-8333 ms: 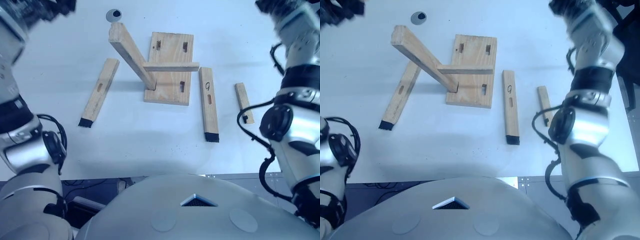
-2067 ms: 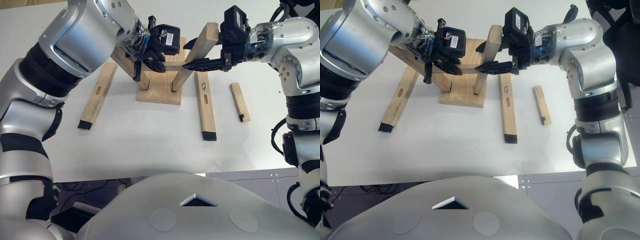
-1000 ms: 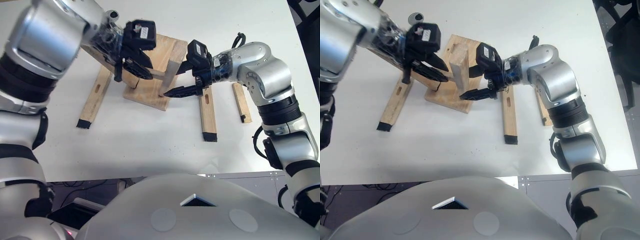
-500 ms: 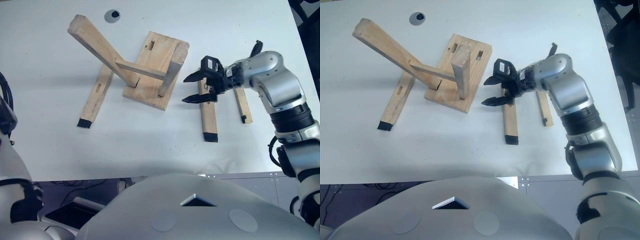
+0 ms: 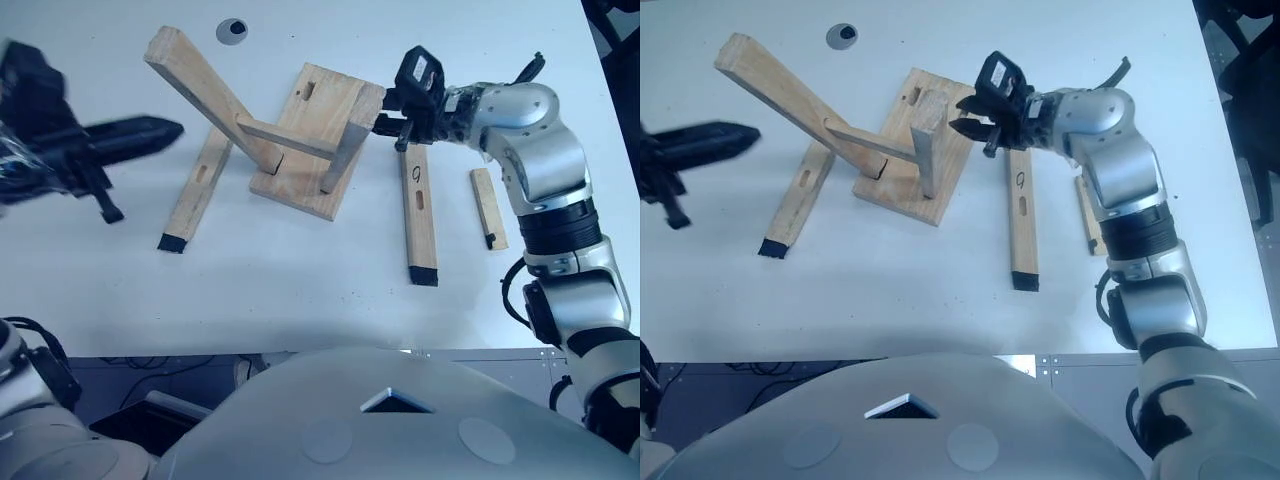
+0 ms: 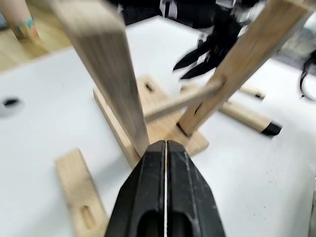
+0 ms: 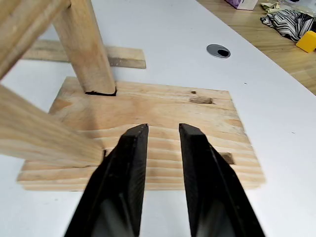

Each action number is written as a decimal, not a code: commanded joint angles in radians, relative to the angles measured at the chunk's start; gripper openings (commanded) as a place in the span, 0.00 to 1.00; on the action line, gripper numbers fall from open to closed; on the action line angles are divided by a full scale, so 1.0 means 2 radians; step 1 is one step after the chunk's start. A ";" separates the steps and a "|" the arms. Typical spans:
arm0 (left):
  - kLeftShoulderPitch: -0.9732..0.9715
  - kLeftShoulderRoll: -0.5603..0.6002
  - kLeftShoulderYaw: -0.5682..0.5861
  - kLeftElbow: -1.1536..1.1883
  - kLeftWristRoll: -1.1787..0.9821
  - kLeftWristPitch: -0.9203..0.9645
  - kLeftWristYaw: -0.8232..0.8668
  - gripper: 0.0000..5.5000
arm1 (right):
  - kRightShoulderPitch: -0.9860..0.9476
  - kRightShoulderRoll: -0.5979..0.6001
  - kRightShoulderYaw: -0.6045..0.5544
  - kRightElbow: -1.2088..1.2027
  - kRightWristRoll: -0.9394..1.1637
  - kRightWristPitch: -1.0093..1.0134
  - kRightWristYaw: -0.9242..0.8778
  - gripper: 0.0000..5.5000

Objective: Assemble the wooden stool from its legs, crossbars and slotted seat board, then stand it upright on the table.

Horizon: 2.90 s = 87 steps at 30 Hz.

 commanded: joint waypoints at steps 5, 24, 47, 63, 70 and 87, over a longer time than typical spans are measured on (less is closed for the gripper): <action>-0.093 -0.050 -0.141 0.142 0.071 -0.101 0.073 0.00 | -0.014 0.020 0.063 -0.031 -0.010 0.039 0.034 0.07; 0.115 0.031 -0.058 0.010 0.010 -0.067 0.046 0.00 | -0.044 -0.030 -0.010 0.043 -0.022 0.009 0.028 0.07; -0.035 -0.171 -0.265 0.194 0.125 -0.059 0.304 0.00 | -0.180 0.122 0.047 0.524 -0.165 -0.241 0.115 0.00; -0.089 -0.226 -0.168 0.239 0.110 -0.070 0.337 0.00 | -0.079 0.087 -0.107 0.275 -0.067 -0.091 0.021 0.00; -0.083 -0.181 0.001 0.159 0.072 -0.049 0.382 0.00 | 0.033 -0.085 -0.194 0.078 -0.021 0.100 0.029 0.23; 0.046 -0.241 0.144 0.046 0.055 -0.100 0.475 0.00 | 0.249 -0.257 -0.191 -0.155 0.072 0.320 0.041 0.64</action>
